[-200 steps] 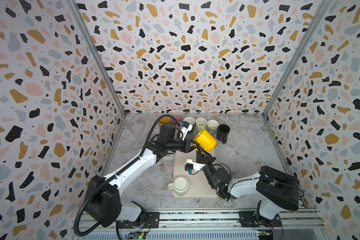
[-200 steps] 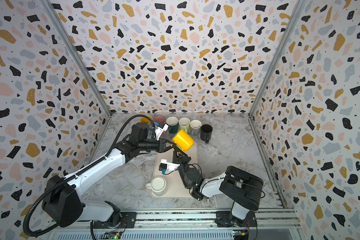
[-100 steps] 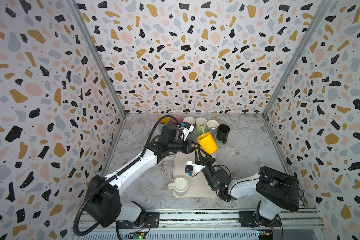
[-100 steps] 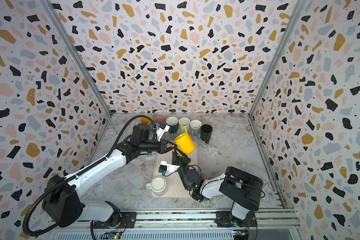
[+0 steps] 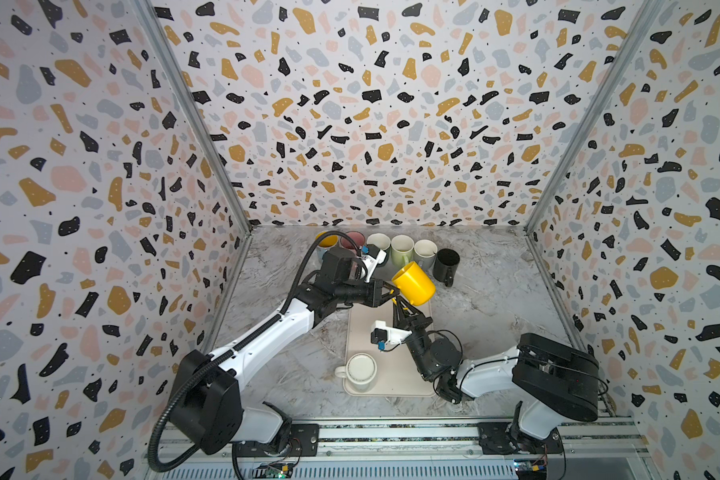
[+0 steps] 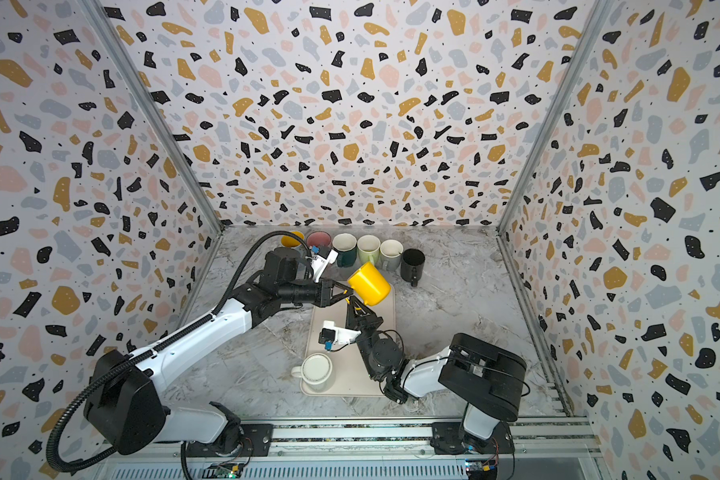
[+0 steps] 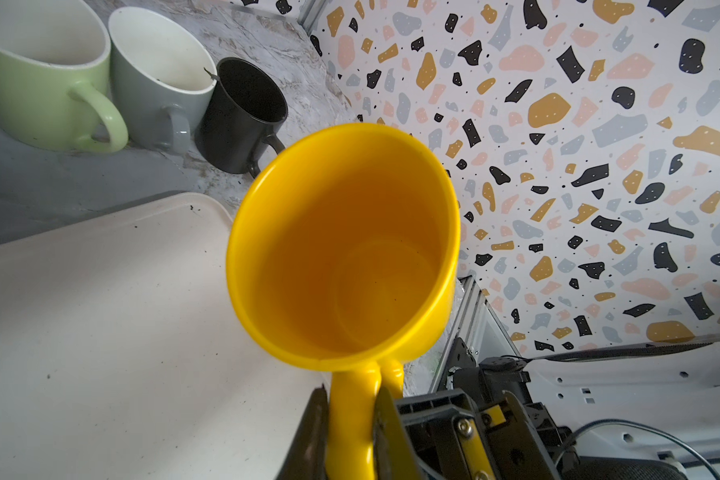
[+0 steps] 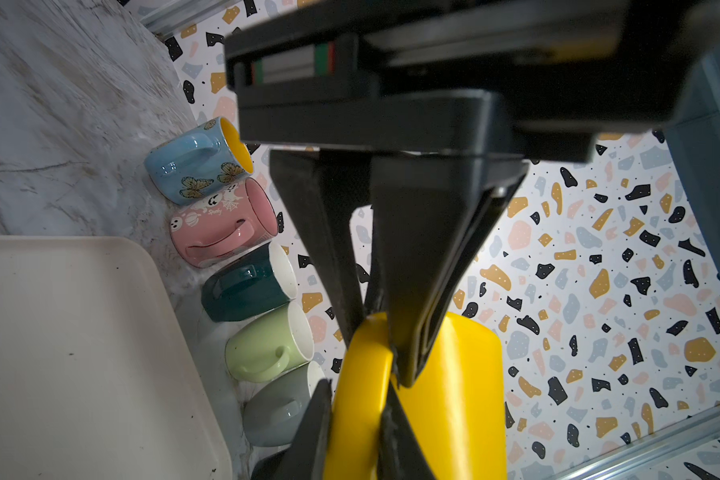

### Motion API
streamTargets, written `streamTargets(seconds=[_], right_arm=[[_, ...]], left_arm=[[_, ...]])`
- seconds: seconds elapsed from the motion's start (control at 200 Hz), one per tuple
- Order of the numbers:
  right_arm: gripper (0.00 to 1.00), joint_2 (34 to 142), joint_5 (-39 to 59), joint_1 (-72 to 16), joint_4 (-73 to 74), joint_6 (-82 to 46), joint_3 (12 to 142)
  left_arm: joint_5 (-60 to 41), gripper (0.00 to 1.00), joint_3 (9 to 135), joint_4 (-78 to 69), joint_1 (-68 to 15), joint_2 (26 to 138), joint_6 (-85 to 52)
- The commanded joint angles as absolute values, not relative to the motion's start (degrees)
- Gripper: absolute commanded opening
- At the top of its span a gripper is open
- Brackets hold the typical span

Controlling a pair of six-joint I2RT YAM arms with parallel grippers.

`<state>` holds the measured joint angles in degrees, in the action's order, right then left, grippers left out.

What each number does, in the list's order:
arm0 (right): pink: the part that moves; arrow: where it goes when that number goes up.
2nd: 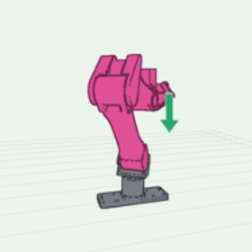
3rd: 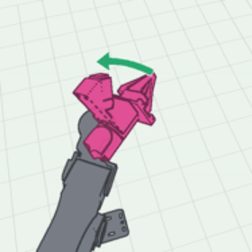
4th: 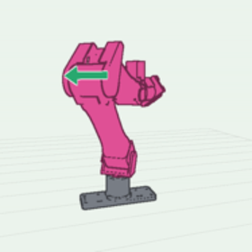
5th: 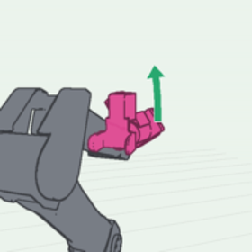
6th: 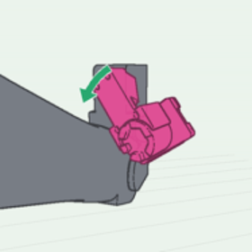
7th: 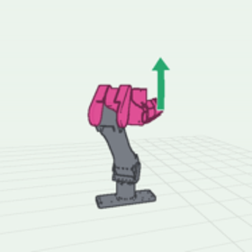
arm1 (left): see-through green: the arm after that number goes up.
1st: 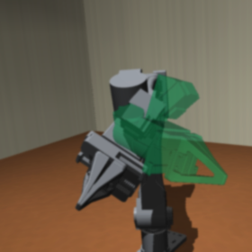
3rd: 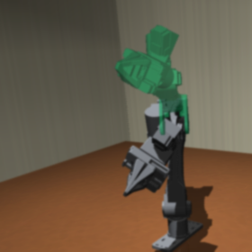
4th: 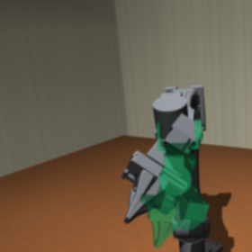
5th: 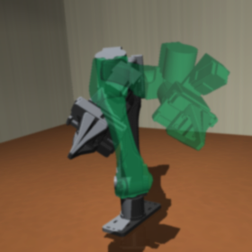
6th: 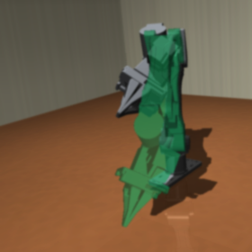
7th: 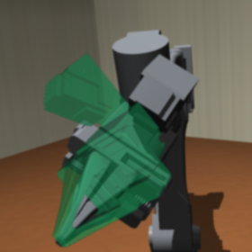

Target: Turn the mug right side up

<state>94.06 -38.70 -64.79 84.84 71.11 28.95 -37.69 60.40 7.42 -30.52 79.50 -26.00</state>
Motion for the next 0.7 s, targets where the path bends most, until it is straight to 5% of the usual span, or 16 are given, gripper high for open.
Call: streamTargets(seconds=[0.0, 0.255, 0.491, 0.696], right_arm=[[0.0, 90.0, -37.7, -64.7, 107.4, 70.9, 29.7], [0.0, 90.4, -35.1, -65.4, 107.6, 73.0, 29.3], [0.0, 90.8, -33.6, -66.4, 107.6, 74.9, 29.0], [0.0, 91.6, -32.3, -67.4, 107.6, 76.0, 29.1]], left_arm=[[-39.5, 0.0, 59.1, 7.5, -29.7, 80.0, -22.3], [-42.0, 0.33, 59.2, 10.0, -29.9, 81.1, -21.0], [-44.6, 0.34, 59.1, 10.9, -30.1, 82.3, -20.6], [-48.5, 0.18, 57.8, 6.9, -31.3, 83.4, -23.4]])
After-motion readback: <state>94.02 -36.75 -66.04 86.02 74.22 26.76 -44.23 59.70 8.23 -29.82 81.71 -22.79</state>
